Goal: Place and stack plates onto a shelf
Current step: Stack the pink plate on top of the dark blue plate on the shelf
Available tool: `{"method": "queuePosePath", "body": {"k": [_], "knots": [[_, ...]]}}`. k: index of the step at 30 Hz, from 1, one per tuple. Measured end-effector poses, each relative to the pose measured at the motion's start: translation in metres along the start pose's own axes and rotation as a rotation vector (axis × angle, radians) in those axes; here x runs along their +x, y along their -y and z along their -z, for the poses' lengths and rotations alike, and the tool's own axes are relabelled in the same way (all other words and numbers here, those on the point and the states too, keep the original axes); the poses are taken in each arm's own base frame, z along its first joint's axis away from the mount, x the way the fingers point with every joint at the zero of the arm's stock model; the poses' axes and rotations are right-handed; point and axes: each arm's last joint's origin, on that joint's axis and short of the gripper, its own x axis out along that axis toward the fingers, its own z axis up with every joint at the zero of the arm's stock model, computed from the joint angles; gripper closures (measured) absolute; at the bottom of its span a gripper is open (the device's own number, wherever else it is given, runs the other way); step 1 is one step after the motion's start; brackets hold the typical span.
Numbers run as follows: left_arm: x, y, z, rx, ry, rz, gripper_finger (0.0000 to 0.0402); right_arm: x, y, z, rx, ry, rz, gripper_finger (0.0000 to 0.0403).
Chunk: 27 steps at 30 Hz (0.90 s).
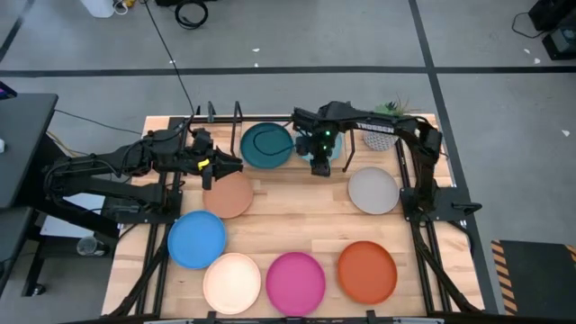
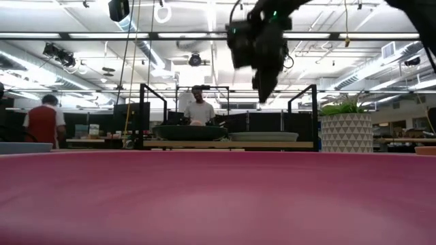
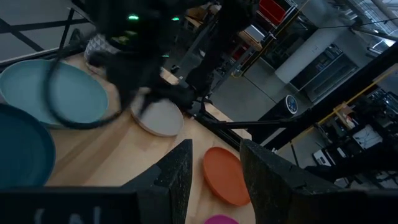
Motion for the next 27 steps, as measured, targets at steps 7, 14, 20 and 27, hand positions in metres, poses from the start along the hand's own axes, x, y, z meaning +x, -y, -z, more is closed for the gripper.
{"method": "queuePosePath", "body": {"k": [7,14,20,27], "knots": [[0.000,0.000,0.000,0.001,0.001,-0.001,0.0260,0.032,-0.069,-0.004,-0.026,0.016,-0.139,0.0257],[-0.005,-0.002,-0.003,0.024,0.018,-0.008,0.0260,0.069,-0.125,0.006,0.001,-0.080,-0.150,0.0257],[-0.015,-0.003,-0.012,0.020,0.101,-0.001,0.0260,0.099,-0.161,0.017,0.024,-0.057,-0.044,0.0257],[-0.027,0.001,-0.015,0.014,0.118,0.064,0.0260,0.129,-0.177,0.019,0.260,0.121,-0.044,0.0257]]}}
